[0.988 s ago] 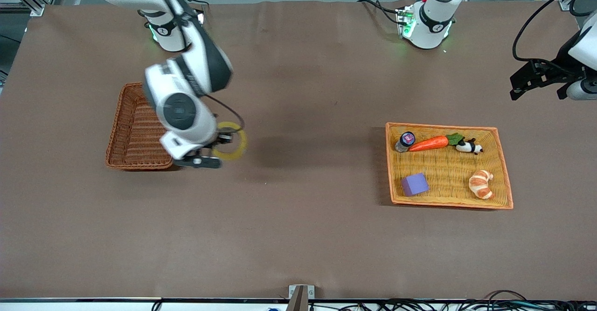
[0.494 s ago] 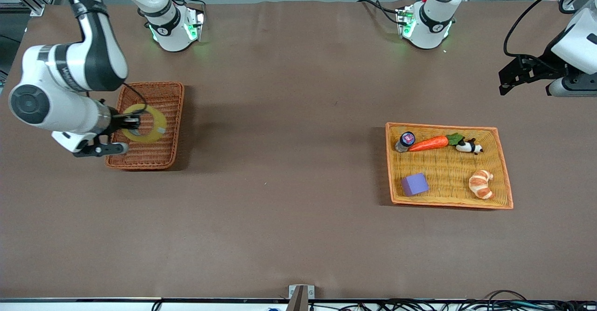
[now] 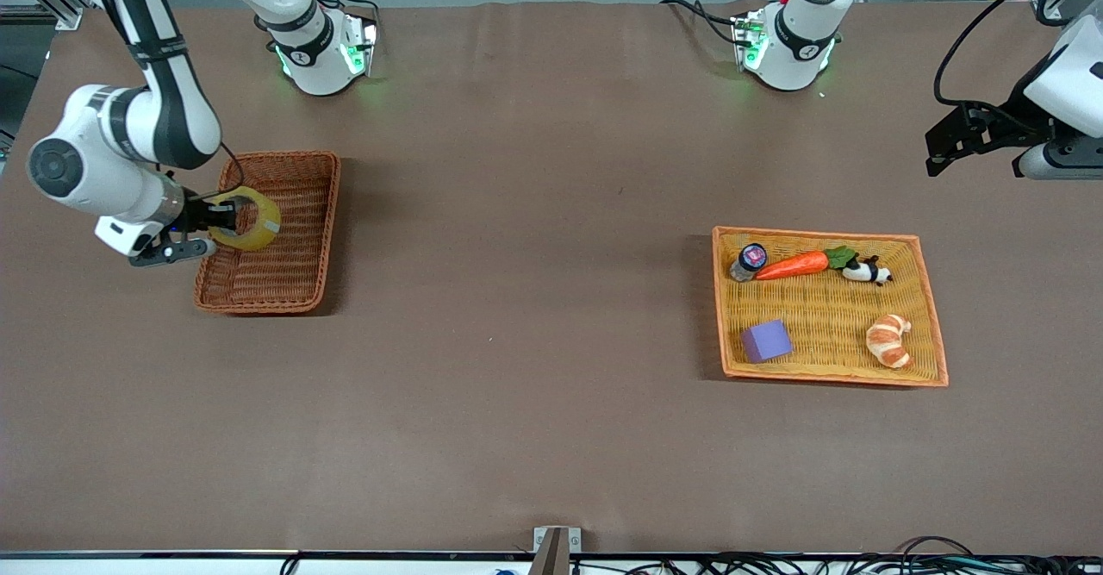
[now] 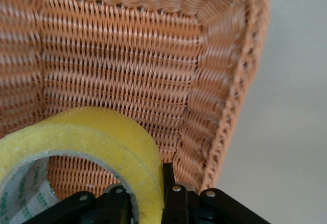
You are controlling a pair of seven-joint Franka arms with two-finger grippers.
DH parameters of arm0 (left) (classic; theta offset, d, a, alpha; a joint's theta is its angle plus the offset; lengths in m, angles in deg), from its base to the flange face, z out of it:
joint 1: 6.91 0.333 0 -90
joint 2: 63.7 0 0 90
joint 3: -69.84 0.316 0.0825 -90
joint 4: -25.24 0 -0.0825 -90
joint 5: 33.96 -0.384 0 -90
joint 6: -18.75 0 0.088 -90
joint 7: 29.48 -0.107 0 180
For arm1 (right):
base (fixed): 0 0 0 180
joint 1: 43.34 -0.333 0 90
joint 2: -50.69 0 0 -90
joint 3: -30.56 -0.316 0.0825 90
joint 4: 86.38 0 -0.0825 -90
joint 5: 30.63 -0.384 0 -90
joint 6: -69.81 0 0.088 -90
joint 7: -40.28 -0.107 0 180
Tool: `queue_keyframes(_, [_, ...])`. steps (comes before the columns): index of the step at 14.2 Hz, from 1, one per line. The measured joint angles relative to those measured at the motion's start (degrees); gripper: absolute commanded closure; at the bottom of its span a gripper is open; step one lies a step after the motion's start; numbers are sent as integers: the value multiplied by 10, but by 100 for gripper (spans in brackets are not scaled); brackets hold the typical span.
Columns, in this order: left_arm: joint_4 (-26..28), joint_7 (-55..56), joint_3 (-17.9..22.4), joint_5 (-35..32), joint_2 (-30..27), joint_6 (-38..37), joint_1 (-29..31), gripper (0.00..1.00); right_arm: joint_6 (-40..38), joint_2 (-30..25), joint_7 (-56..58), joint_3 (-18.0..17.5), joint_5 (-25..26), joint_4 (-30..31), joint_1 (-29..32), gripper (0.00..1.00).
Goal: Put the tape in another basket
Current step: 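Carry the tape roll with the right gripper over the empty basket, then lower the tape into the basket and open the right gripper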
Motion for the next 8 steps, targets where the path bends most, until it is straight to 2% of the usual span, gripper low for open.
queue_keyframes(2, [0,-1,0,0,0,0,0,0,55,0,0,-2,0,38,-3,98])
queue_keyframes(5, [0,-1,0,0,0,0,0,0,101,0,0,-2,0,63,-8,96])
queue_keyframes(8, [0,-1,0,0,0,0,0,0,138,4,-1,-3,0,86,-17,86])
